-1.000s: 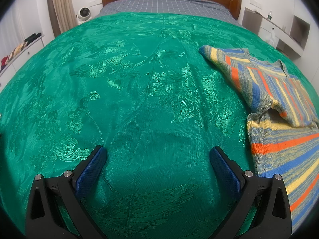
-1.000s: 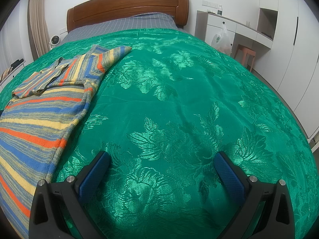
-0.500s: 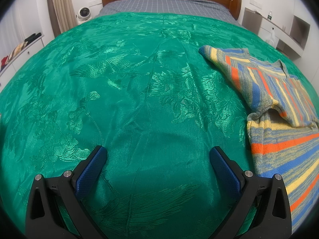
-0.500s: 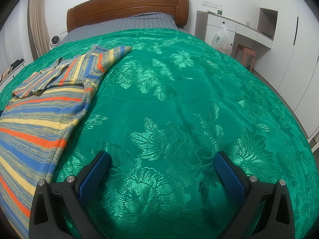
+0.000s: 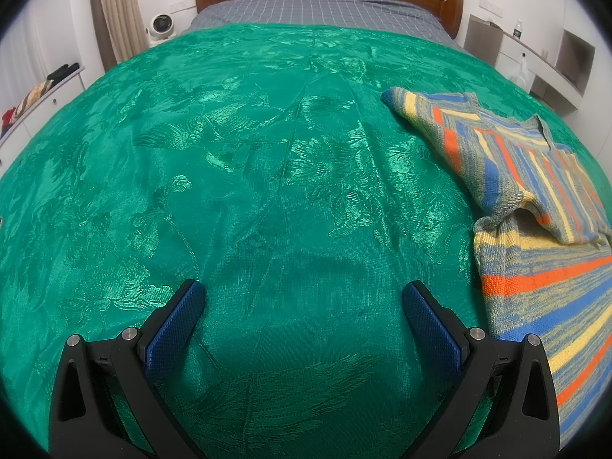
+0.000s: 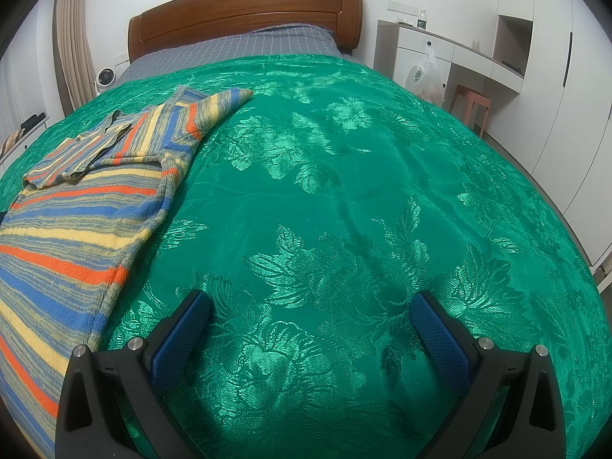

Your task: Fold small clothes

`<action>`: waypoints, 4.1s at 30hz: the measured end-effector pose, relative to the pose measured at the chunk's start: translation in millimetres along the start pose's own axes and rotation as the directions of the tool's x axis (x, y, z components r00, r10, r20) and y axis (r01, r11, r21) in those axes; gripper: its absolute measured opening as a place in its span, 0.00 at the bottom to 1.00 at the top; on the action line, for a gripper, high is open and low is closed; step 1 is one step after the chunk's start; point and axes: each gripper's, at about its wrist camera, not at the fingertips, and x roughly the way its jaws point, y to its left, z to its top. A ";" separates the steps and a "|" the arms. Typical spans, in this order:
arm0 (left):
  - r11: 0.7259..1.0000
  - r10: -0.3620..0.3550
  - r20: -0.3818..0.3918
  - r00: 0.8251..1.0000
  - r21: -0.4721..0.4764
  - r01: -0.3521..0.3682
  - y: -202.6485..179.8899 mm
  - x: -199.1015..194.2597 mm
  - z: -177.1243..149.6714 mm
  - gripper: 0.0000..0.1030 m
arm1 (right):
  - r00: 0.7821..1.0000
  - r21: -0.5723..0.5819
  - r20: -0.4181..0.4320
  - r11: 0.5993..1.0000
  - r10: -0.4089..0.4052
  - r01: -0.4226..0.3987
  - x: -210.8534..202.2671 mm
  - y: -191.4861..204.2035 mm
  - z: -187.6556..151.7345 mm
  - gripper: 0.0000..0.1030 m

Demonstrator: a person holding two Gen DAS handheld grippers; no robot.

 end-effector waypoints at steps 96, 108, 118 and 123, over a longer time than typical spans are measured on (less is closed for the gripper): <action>0.959 -0.282 -0.024 0.959 0.031 0.283 -4.9 -157.6 -137.6 1.00 | 0.873 -0.105 0.166 0.888 0.459 -0.448 -180.9 -12.5 -55.8 1.00; 0.947 -0.253 -0.122 0.960 0.172 0.272 -76.0 -153.9 -197.3 0.64 | 0.839 0.002 -0.198 0.856 0.507 -0.517 -138.4 52.1 -108.6 0.57; 0.932 -0.351 -0.157 0.923 0.037 0.360 -48.1 -159.3 -201.1 0.04 | 0.824 0.056 -0.224 0.851 0.520 -0.522 -134.7 38.8 -105.6 0.06; 0.919 -0.390 -0.129 0.912 0.017 0.395 -37.0 -182.8 -206.2 0.02 | 0.817 0.080 -0.188 0.838 0.545 -0.540 -158.9 26.8 -103.7 0.05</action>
